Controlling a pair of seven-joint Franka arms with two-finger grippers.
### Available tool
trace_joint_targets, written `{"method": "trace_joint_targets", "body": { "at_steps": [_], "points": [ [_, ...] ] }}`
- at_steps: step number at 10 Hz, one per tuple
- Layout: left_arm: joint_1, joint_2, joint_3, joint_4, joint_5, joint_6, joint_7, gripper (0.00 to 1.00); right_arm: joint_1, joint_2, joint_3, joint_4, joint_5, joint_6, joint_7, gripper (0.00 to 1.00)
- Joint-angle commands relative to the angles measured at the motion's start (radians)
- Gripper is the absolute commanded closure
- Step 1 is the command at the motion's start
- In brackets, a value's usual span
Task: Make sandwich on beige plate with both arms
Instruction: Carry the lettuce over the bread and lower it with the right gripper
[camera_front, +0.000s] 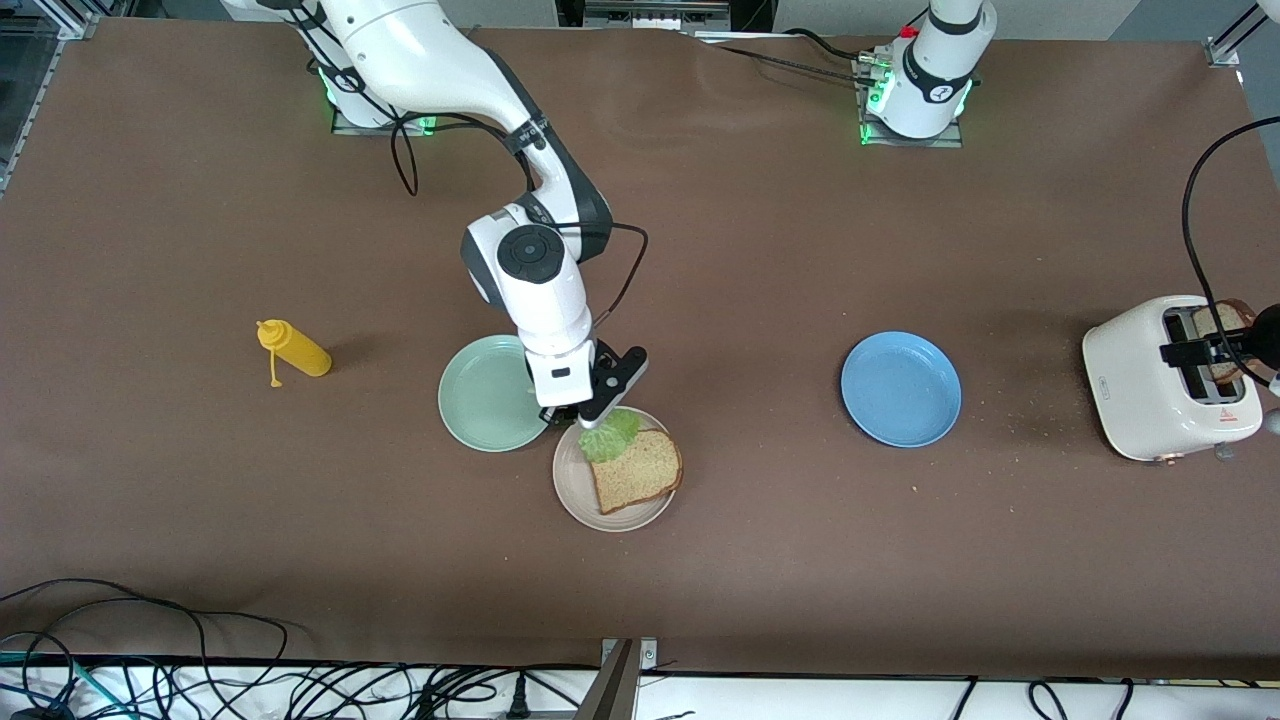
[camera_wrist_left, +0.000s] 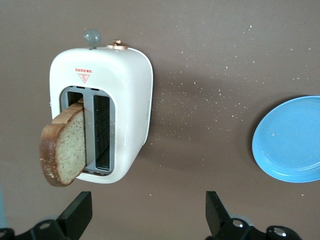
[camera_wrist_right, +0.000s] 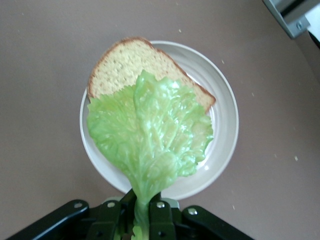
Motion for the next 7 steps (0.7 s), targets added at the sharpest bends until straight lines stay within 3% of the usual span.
{"method": "trace_joint_targets", "body": {
  "at_steps": [1, 4, 7],
  "points": [
    [0.008, -0.011, -0.01, 0.015, 0.02, 0.0, 0.029, 0.0, -0.013, 0.048, 0.036, 0.029, 0.041, 0.152, -0.023, 1.0],
    [0.037, -0.007, -0.01, 0.017, 0.021, 0.003, 0.038, 0.0, -0.013, 0.103, 0.041, 0.056, 0.061, 0.246, -0.031, 1.0],
    [0.123, -0.001, -0.012, 0.014, 0.022, 0.052, 0.162, 0.0, -0.03, 0.186, 0.039, 0.151, 0.058, 0.266, -0.037, 1.0]
  ]
}}
